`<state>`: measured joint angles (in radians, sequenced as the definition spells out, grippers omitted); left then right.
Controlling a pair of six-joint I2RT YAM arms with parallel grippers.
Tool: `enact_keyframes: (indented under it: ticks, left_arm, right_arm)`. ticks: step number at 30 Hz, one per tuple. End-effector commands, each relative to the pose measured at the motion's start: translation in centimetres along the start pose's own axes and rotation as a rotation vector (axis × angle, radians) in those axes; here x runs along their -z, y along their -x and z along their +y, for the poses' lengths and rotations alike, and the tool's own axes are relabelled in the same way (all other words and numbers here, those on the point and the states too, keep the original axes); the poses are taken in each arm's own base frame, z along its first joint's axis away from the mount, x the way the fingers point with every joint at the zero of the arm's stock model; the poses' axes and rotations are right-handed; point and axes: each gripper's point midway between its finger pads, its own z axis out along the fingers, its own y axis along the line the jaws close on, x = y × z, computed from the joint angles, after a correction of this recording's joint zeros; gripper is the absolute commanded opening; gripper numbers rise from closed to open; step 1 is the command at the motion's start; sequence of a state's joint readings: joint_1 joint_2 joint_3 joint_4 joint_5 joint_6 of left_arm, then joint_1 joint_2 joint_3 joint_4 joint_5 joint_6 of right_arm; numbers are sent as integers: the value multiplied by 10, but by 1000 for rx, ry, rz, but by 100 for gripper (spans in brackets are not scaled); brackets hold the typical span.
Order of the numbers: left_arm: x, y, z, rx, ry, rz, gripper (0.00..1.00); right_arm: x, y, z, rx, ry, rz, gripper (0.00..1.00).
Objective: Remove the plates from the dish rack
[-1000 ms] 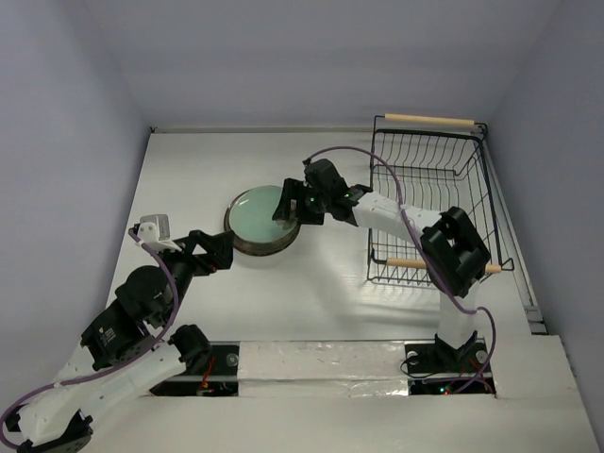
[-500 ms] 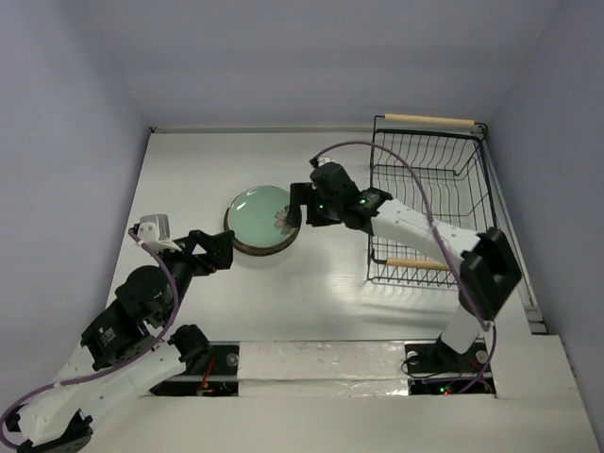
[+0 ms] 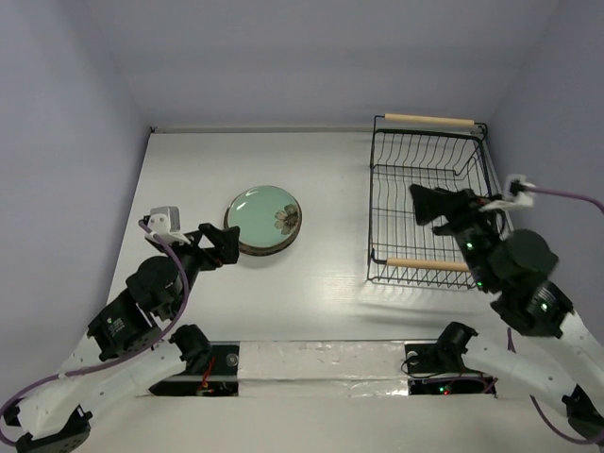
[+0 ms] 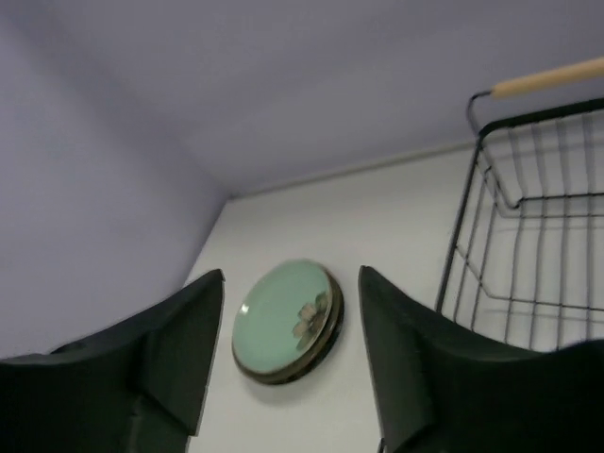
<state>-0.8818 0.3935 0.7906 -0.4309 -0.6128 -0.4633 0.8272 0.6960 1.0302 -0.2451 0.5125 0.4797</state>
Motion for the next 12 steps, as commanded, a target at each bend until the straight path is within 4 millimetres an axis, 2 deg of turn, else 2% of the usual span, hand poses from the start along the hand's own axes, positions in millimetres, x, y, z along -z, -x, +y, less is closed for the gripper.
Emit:
enact_keyframes:
  ticks: [1,2,3,7,12]
  left_arm:
    - [3,44,-12,48,-14,-111,99]
    - [4,48,-12,49,-10,-123,99]
    - [5,57,-14,63,-13,-148,99]
    - [9,74,-14,72,-8,-194,99]
    - [1,62,-10,76,39,-158,99]
  right_arm:
    - [20,27,-40,-46,-151,-157,80]
    - [32,33,-49,-65,-169,-185,95]
    - [37,37,-57,-75,-198,-204,96]
    - [50,40,-66,-92,-198,-229,96]
    - [46,28,-62,-79,-167,-203,96]
